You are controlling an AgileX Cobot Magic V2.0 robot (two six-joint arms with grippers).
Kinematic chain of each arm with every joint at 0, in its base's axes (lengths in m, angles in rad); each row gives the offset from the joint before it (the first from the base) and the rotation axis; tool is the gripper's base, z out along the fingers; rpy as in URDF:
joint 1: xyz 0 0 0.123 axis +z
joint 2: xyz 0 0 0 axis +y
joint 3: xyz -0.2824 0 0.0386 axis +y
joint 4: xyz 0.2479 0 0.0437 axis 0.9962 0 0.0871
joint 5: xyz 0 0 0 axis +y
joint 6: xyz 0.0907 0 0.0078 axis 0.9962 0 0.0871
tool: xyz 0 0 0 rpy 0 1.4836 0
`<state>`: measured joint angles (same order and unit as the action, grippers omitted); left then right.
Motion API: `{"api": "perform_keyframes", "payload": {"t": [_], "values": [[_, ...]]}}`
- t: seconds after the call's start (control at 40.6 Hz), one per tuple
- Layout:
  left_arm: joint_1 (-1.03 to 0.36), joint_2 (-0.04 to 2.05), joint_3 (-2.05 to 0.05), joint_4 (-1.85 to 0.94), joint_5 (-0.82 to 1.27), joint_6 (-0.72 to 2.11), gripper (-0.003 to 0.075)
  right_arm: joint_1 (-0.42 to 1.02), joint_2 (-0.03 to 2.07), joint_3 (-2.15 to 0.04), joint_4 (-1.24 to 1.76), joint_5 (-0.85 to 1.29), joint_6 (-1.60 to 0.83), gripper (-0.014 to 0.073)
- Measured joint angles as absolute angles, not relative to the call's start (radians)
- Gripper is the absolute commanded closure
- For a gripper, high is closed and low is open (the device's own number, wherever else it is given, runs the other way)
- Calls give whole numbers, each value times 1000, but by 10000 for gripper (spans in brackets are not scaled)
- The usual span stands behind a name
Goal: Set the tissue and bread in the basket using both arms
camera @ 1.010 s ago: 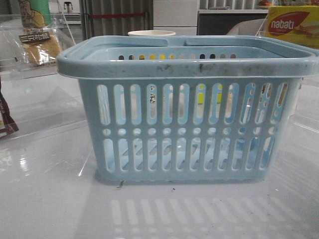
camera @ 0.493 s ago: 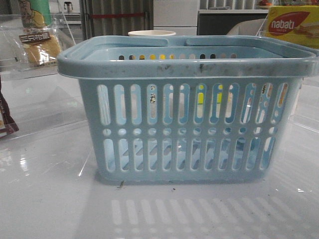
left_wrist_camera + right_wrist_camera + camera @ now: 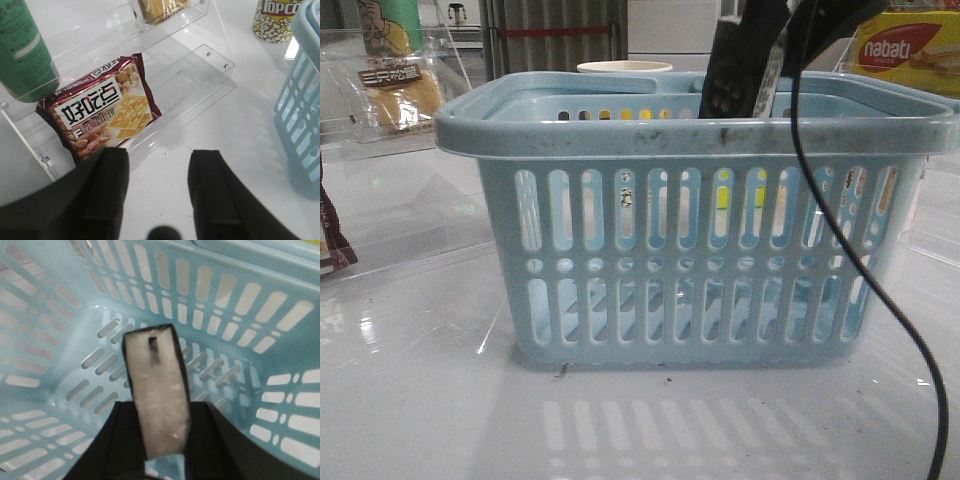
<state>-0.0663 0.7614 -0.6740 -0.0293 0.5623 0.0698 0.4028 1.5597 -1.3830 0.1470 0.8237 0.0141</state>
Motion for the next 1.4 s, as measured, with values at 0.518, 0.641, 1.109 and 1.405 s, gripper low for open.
{"api": "perform_keyframes", "payload": {"t": [0.518, 0.641, 1.109, 1.405], "values": [[-66, 761, -674, -51, 562, 70, 372, 418, 1509, -1349, 147, 742, -55, 2], [-66, 761, -674, -51, 562, 70, 372, 453, 1363, -1281, 147, 722, -101, 2], [-66, 761, -674, -51, 562, 70, 362, 462, 875, -911, 97, 695, -124, 2], [-66, 778, -682, -51, 522, 71, 159, 462, 788, -832, 96, 706, -124, 2]]}}
